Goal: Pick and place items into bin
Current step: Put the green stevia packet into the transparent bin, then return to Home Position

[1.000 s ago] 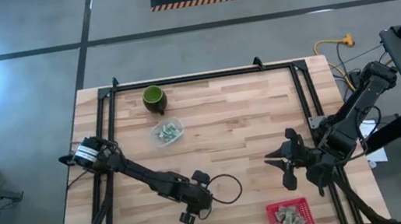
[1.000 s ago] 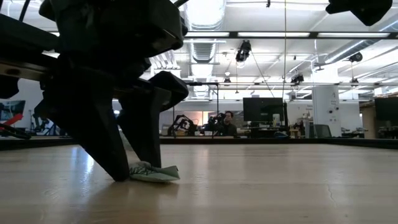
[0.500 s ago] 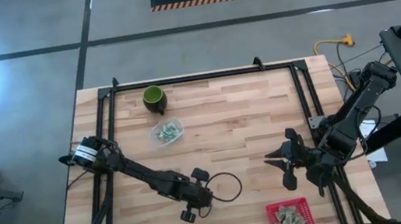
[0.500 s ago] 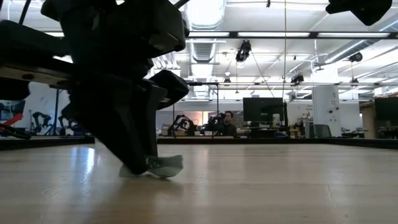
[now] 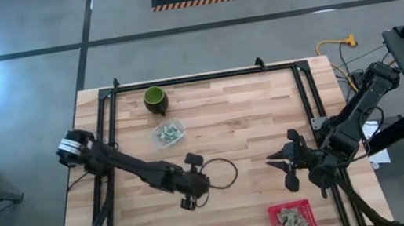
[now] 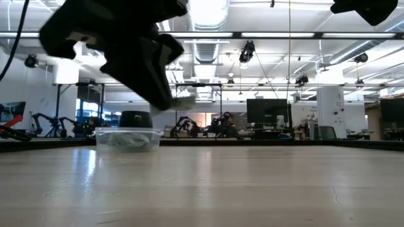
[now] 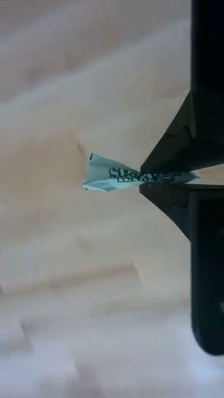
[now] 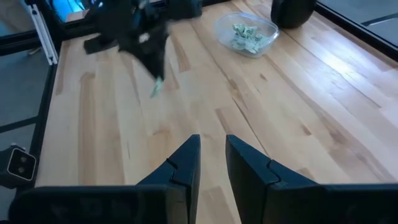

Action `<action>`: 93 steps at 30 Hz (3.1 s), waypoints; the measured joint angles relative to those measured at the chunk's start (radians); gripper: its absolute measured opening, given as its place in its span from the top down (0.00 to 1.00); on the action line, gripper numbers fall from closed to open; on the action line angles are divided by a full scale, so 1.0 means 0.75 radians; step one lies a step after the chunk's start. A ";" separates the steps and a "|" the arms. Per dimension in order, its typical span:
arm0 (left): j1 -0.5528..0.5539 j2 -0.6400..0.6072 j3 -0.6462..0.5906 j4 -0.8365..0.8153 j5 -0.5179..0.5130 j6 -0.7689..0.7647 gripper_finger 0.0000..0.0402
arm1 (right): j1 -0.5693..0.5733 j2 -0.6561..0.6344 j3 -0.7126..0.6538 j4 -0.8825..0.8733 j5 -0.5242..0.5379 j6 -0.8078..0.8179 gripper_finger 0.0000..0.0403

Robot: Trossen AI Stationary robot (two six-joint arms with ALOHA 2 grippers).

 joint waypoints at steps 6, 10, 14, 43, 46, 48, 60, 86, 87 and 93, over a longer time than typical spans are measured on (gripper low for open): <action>0.085 -0.140 0.001 -0.269 -0.238 -0.002 0.97 | 0.000 0.000 0.000 0.016 0.001 -0.002 0.83; 0.177 -0.238 -0.011 -0.469 -0.349 -0.067 0.97 | 0.000 0.000 0.000 0.029 0.001 -0.002 0.83; 0.295 -0.293 -0.015 -0.631 -0.359 -0.104 0.97 | 0.000 0.000 0.000 0.035 0.002 0.002 0.83; 0.671 -0.313 -0.190 -0.518 -0.176 -0.123 0.76 | -0.001 0.001 -0.001 0.064 0.003 0.022 0.83; 0.671 -0.312 -0.167 -0.494 -0.175 -0.097 0.74 | -0.001 0.002 -0.001 0.113 0.001 0.026 0.83; 0.666 -0.312 -0.121 -0.516 -0.163 -0.101 0.73 | 0.000 0.002 0.001 0.159 0.000 0.015 0.83; 0.631 -0.486 0.164 -0.230 0.026 -0.029 0.73 | 0.000 -0.015 0.184 0.169 0.129 -0.473 0.83; 0.625 -1.198 -0.897 1.305 0.423 -0.209 0.73 | -0.315 -0.764 -0.314 0.550 -0.593 -0.867 0.83; 0.625 -1.204 -0.907 1.334 0.439 -0.209 0.73 | -0.363 -0.787 -0.344 0.579 -0.663 -0.881 0.83; 0.609 -1.219 -0.915 1.338 0.503 -0.190 0.73 | -0.575 -0.894 -0.484 0.615 -0.834 -0.893 0.83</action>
